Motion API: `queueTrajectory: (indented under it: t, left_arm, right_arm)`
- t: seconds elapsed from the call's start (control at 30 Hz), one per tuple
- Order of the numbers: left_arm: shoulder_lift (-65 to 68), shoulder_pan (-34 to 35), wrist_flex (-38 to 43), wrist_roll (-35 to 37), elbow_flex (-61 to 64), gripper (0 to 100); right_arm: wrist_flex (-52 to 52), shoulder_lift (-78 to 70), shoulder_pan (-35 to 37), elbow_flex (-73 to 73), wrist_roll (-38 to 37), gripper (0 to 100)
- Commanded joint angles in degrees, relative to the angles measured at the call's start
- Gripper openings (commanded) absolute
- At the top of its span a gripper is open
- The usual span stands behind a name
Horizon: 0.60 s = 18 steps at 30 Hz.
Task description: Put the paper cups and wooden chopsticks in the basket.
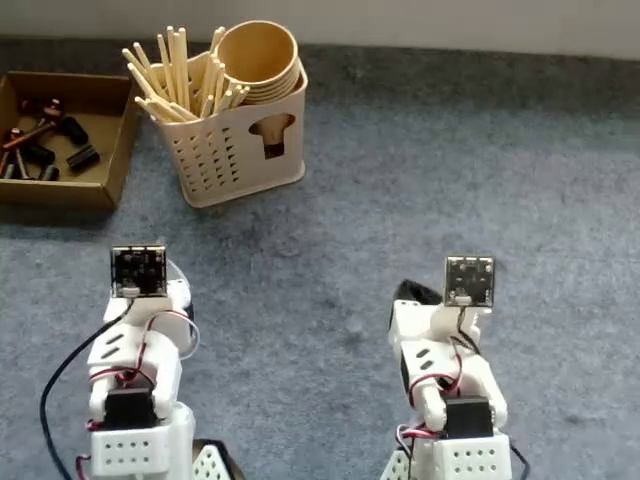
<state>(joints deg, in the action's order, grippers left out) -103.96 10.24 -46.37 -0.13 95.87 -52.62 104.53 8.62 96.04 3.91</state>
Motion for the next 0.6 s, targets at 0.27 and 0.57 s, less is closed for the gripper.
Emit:
queueTrajectory:
  t: [0.27, 0.57]
  left_arm:
    - [0.75, -3.03, -9.23, -0.26, 1.36, 0]
    - [0.75, -2.77, -24.88, -0.09, 1.36, 0]
  right_arm:
    - [-17.54, 0.75, -2.86, 6.64, 2.11, 0.5]
    - [-19.03, 0.75, -10.15, 6.64, 2.11, 0.5]
